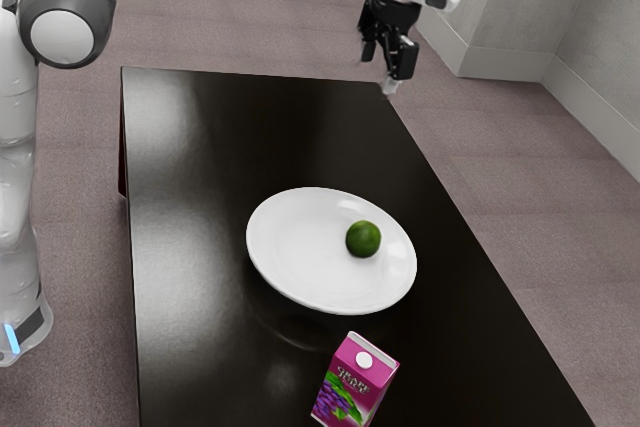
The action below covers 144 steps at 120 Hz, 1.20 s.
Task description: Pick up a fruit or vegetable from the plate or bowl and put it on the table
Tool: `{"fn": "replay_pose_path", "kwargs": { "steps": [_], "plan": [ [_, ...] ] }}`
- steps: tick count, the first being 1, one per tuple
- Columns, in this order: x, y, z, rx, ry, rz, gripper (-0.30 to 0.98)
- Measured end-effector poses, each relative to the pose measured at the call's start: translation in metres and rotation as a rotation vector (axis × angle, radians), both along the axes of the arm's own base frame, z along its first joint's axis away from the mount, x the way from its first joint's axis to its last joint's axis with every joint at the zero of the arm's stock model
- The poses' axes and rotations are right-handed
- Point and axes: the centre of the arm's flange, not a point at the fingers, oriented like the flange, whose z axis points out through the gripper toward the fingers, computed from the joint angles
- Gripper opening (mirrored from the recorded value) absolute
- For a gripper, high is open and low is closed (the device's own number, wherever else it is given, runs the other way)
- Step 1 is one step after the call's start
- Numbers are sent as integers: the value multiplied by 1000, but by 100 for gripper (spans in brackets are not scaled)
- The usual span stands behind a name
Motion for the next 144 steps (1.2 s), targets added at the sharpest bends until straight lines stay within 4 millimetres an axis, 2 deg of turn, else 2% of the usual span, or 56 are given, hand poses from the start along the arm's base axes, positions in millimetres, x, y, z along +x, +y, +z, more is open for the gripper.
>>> {"fn": "replay_pose_path", "kwargs": {
  "steps": [18,68,85,102,112,128,137,144],
  "plan": [
    [0,-8,2,-1,-9,-10,69],
    [-3,-13,0,-12,12,-8,69],
    [-3,-18,-9,-16,48,-3,69],
    [-6,-34,-13,-17,74,-14,69],
    [-5,-41,-23,-38,102,-22,69],
    [0,-44,-52,-60,164,-19,69],
    [-8,-47,-77,-63,189,-23,69],
    [-11,-50,-86,-69,178,-28,69]
  ]
}}
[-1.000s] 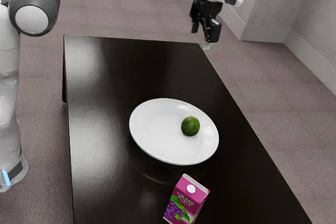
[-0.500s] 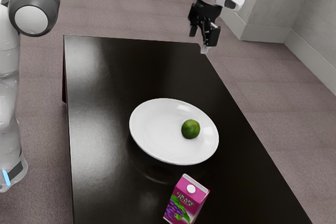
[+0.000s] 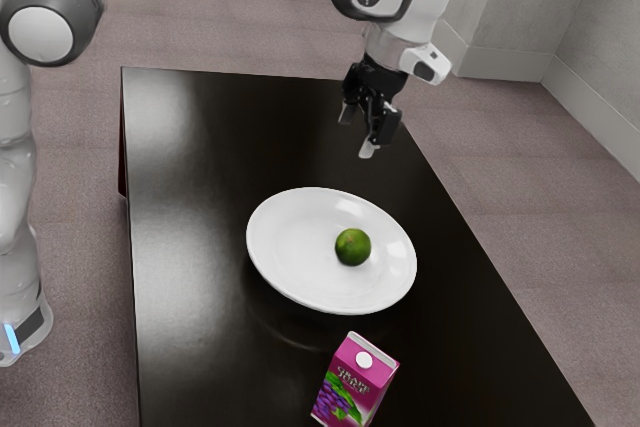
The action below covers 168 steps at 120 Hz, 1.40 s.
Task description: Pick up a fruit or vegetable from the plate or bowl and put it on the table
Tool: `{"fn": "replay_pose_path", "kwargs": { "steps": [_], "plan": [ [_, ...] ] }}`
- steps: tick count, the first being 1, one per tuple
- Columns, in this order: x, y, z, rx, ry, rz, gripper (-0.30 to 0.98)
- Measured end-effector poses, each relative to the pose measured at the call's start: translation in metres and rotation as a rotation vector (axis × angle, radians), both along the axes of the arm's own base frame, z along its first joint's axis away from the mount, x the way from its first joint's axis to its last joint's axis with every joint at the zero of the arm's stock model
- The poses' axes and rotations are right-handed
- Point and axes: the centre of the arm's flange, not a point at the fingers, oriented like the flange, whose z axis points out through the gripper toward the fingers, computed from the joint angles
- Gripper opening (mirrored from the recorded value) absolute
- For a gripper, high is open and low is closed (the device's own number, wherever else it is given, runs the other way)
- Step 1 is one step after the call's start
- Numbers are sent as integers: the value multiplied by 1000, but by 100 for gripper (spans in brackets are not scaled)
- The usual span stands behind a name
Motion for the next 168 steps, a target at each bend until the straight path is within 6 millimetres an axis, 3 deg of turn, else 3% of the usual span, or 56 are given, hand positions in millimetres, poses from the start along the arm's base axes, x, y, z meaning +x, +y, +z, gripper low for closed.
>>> {"fn": "replay_pose_path", "kwargs": {
  "steps": [42,85,140,155,168],
  "plan": [
    [2,-33,-37,-36,-49,-46,69],
    [-12,-75,-68,-44,-67,-123,69],
    [-19,-132,-85,-65,-78,-222,69],
    [-18,-136,-88,-65,-74,-229,69],
    [-14,-126,-91,-64,-73,-209,69]
  ]
}}
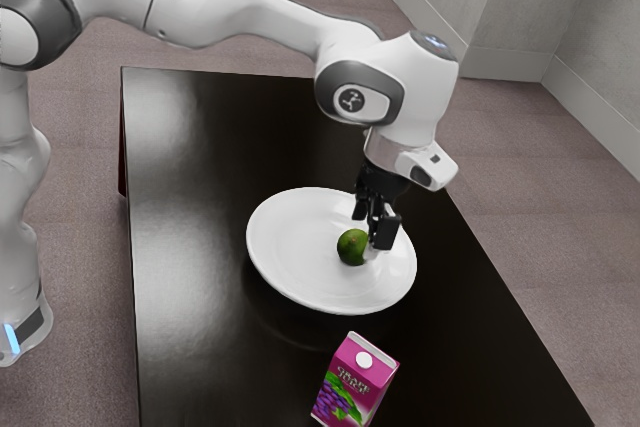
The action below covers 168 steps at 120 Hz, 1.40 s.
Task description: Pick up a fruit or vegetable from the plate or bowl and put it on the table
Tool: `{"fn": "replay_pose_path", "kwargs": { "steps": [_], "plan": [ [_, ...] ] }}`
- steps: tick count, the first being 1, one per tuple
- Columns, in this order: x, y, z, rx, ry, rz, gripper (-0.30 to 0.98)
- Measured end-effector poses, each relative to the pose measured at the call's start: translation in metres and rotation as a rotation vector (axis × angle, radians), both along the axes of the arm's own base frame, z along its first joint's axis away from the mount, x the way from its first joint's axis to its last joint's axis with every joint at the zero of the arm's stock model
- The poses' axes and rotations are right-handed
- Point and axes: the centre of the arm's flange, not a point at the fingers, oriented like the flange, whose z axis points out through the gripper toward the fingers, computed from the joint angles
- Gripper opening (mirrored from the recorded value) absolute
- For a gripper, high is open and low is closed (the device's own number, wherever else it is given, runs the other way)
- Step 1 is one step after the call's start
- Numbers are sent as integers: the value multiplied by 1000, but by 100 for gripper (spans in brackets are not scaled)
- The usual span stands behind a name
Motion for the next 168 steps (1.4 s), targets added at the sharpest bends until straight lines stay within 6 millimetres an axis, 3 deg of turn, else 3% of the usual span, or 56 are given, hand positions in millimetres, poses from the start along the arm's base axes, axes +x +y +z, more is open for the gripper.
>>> {"fn": "replay_pose_path", "kwargs": {
  "steps": [33,50,66,104,145,168],
  "plan": [
    [17,63,-1,1,0,113,69],
    [19,80,-2,1,2,142,69],
    [19,75,-5,2,8,134,69],
    [11,34,-17,8,29,60,69],
    [18,60,-21,9,36,107,69],
    [16,57,-35,16,61,102,69]
  ]
}}
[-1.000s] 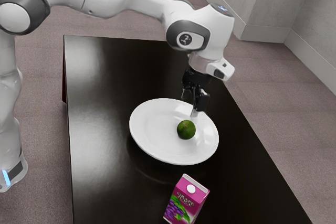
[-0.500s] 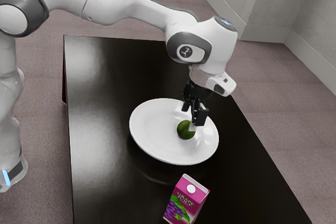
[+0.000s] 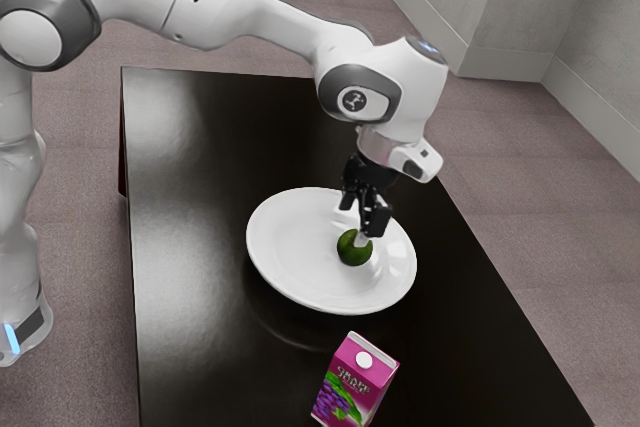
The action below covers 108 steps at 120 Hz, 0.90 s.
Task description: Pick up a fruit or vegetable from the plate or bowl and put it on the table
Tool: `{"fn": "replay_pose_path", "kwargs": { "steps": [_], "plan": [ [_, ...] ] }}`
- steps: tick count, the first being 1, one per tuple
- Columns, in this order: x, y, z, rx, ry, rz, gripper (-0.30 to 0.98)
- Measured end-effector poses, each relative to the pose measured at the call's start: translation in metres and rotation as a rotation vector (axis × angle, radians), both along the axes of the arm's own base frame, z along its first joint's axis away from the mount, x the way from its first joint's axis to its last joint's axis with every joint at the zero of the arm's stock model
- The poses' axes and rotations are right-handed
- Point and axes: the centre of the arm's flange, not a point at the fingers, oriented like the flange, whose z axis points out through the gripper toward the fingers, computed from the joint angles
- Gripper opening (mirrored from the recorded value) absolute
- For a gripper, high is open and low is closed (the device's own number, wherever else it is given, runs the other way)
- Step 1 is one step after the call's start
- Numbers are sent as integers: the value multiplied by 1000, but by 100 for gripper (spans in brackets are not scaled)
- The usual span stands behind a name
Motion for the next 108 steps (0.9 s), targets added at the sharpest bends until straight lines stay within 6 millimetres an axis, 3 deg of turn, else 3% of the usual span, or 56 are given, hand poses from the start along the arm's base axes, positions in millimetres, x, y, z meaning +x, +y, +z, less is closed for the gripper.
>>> {"fn": "replay_pose_path", "kwargs": {
  "steps": [82,89,108],
  "plan": [
    [12,27,-44,-31,24,54,68],
    [14,29,-46,-35,27,57,62],
    [15,32,-44,-37,20,58,27]
  ]
}}
